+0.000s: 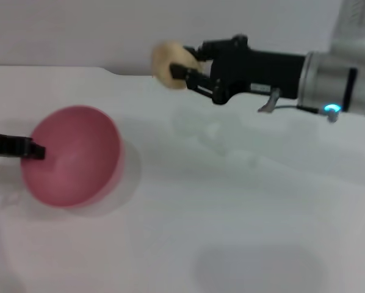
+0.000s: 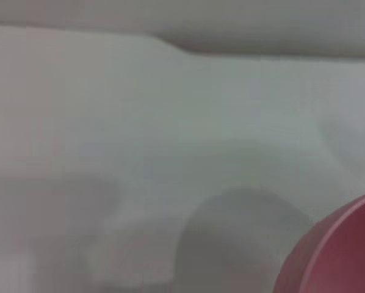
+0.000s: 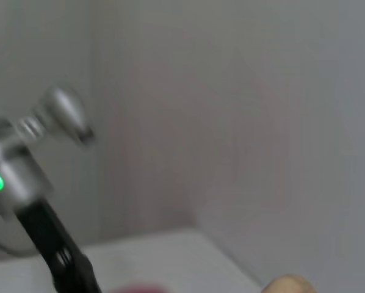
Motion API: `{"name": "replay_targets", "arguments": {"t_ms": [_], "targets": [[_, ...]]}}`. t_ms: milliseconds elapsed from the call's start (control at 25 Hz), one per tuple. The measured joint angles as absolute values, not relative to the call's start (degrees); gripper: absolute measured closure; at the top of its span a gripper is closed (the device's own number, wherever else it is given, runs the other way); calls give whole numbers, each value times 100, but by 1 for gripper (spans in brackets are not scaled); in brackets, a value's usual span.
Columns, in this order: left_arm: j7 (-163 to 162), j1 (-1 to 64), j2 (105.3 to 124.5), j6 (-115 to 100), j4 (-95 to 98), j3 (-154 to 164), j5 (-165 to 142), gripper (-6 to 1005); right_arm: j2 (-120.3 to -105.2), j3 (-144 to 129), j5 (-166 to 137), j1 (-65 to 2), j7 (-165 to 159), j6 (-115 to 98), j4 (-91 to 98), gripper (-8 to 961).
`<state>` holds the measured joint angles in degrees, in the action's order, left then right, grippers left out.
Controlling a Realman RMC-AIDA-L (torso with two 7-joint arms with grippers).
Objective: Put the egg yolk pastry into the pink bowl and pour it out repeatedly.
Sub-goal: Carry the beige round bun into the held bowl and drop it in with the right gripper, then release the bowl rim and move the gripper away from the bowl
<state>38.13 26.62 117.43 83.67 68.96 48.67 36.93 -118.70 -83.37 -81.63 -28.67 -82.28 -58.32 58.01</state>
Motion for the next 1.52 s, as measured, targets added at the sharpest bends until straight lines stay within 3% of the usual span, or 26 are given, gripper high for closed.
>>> {"name": "replay_targets", "arguments": {"t_ms": [240,840,1280,1520], "targets": [[3086,3315,11751,8457,6682,5952,3188,998,-11862,-7921,-9180,-2843,-8532,-7010,6679,698],[2423,4354,11795,8475,6471,7305,3181,997,-11868,-8963,-11749,-3438,-11231,-7217,6981,801],[2422,4424,11801,8347,6151,7427,3198,997,-11901,-8753,-11642,-3326,-11295,-7192,7582,418],[2196,4462,11852,8178,5974,7964,3270,998,-11908,-8053,-11417,-3118,-11286,-6628,7666,418]]}}
